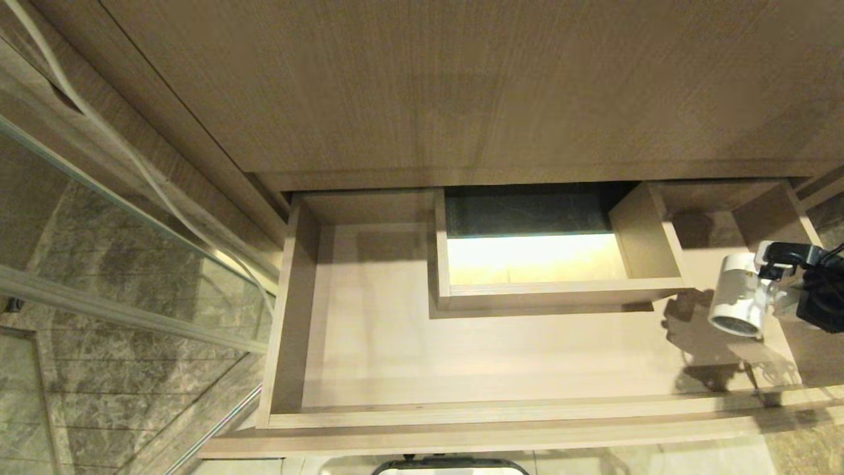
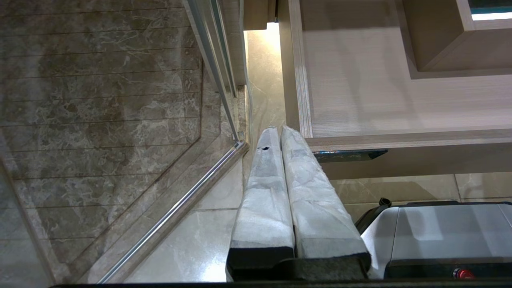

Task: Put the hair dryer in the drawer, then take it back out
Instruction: Take the hairdryer out, then place it on the countertop

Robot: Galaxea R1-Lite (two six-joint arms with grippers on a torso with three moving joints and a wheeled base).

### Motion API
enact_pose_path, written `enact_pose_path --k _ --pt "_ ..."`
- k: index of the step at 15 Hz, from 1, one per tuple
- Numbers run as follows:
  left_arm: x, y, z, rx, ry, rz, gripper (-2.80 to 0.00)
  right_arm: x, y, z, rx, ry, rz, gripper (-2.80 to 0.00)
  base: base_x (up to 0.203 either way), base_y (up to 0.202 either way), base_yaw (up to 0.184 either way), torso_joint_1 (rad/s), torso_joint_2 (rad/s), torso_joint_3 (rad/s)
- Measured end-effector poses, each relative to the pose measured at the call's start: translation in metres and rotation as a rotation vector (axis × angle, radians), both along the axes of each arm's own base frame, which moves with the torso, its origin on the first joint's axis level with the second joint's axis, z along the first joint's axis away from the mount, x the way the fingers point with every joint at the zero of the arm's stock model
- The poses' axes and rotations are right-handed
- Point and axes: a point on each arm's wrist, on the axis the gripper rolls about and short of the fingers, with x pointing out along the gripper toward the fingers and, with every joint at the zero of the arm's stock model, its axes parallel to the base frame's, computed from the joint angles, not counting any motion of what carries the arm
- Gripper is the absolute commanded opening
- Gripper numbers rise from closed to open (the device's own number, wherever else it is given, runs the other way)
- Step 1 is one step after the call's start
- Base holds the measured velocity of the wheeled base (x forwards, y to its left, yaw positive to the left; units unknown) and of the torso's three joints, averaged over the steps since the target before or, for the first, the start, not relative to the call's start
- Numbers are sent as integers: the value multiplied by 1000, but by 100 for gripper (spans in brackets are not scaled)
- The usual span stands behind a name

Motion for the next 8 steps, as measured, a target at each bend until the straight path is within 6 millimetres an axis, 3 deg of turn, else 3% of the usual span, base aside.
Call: enact_pose_path --k 8 --pt "0 0 0 0 0 0 -280 -74 27 74 98 -130 -226 -280 0 0 0 0 0 0"
